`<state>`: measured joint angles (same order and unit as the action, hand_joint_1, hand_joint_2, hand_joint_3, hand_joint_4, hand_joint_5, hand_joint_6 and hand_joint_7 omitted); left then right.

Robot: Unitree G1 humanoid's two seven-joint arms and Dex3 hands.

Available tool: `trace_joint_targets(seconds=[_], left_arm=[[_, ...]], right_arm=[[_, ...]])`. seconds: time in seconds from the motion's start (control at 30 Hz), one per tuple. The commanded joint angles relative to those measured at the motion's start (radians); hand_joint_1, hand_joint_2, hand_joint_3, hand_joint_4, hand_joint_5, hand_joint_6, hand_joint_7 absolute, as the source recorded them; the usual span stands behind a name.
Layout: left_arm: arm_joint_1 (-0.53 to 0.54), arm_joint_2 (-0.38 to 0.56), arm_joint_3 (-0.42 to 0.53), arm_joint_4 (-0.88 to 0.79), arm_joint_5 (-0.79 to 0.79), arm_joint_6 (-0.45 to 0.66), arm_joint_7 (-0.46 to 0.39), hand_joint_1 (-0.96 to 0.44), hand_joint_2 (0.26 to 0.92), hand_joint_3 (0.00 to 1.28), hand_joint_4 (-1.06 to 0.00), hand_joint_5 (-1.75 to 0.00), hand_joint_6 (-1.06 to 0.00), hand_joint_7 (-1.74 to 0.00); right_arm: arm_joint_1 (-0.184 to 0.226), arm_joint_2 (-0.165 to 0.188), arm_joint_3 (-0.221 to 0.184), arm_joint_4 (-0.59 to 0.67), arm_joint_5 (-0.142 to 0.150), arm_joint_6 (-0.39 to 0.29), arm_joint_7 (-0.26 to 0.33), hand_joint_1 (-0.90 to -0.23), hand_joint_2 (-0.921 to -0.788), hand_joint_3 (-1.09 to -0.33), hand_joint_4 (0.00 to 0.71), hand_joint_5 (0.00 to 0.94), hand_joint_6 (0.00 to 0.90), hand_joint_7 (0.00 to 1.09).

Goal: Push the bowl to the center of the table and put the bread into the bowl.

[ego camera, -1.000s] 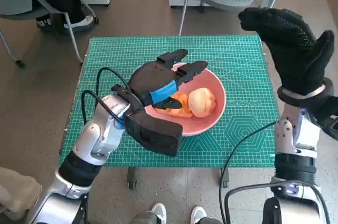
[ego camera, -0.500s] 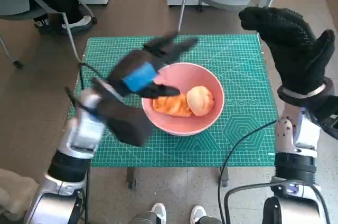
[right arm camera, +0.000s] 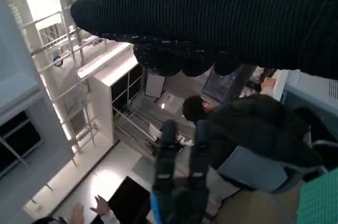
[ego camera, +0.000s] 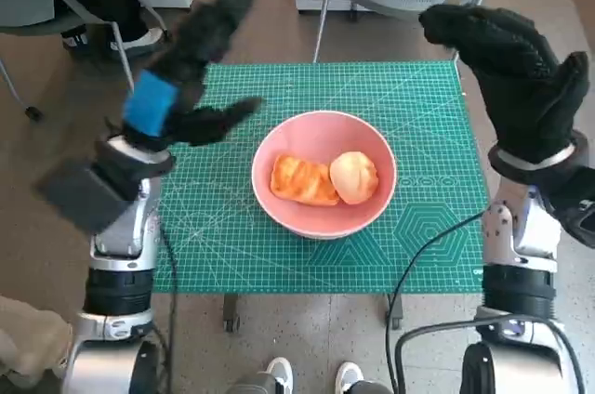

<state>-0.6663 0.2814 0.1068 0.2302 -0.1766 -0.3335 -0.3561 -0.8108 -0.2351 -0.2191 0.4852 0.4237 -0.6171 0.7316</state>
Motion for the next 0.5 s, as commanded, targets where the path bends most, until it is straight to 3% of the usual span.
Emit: trace_joint_targets(seconds=[0.03,0.43,0.5], left_arm=[[0.018,-0.009,0.014,-0.003,-0.026,0.010,-0.002,-0.62,0.921,0.39,-0.20,-0.01,-0.24,-0.05],[0.067,-0.005,0.035,-0.039,-0.094,0.030,-0.059,-0.62,0.921,0.51,-0.17,0.00,-0.22,-0.06],[0.067,-0.007,0.036,-0.037,-0.100,0.029,-0.065,-0.61,0.921,0.53,-0.17,0.00,-0.10,-0.29]], right_arm=[[0.004,0.001,0.005,0.024,-0.014,-0.010,-0.005,-0.716,-0.921,-0.803,0.298,0.000,0.363,0.00],[-0.001,0.015,0.011,0.075,-0.033,-0.047,-0.021,-0.715,-0.921,-0.793,0.289,0.000,0.352,0.00],[-0.003,0.016,0.010,0.081,-0.031,-0.049,-0.018,-0.718,-0.921,-0.783,0.288,0.000,0.350,0.00]])
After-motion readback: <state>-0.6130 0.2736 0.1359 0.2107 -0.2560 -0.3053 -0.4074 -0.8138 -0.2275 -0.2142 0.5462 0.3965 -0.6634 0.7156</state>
